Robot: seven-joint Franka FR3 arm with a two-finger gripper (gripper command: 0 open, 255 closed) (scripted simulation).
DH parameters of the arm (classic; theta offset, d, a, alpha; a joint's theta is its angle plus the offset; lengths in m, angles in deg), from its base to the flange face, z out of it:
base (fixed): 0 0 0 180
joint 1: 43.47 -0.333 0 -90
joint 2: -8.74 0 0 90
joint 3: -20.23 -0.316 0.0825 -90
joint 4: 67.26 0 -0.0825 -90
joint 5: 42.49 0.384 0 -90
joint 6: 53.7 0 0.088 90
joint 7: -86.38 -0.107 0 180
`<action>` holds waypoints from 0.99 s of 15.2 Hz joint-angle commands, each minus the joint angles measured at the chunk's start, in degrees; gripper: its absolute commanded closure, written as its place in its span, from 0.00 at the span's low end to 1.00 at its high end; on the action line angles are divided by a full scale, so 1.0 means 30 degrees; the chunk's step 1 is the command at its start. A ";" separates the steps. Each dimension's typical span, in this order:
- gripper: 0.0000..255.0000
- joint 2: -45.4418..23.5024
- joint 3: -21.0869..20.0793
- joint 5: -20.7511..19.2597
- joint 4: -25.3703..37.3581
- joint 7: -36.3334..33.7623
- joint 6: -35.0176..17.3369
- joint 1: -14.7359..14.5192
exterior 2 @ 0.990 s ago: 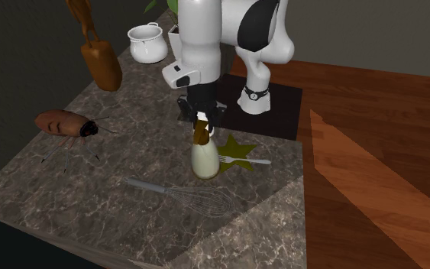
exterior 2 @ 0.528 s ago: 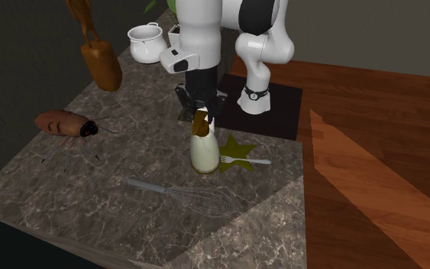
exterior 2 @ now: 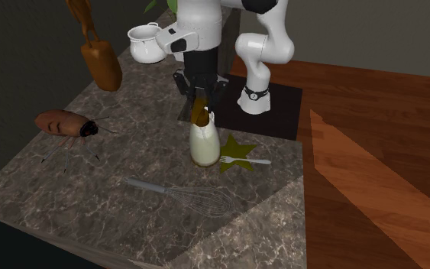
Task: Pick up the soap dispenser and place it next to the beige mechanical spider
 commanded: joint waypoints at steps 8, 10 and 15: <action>1.00 -0.0337 0.0008 0.0046 0.2709 0.0015 0.2371 -0.0007; 1.00 -0.0458 0.0012 0.0062 0.3364 0.0020 0.2906 -0.0008; 1.00 -0.0849 0.0030 0.0113 0.5118 0.0043 0.4273 -0.0006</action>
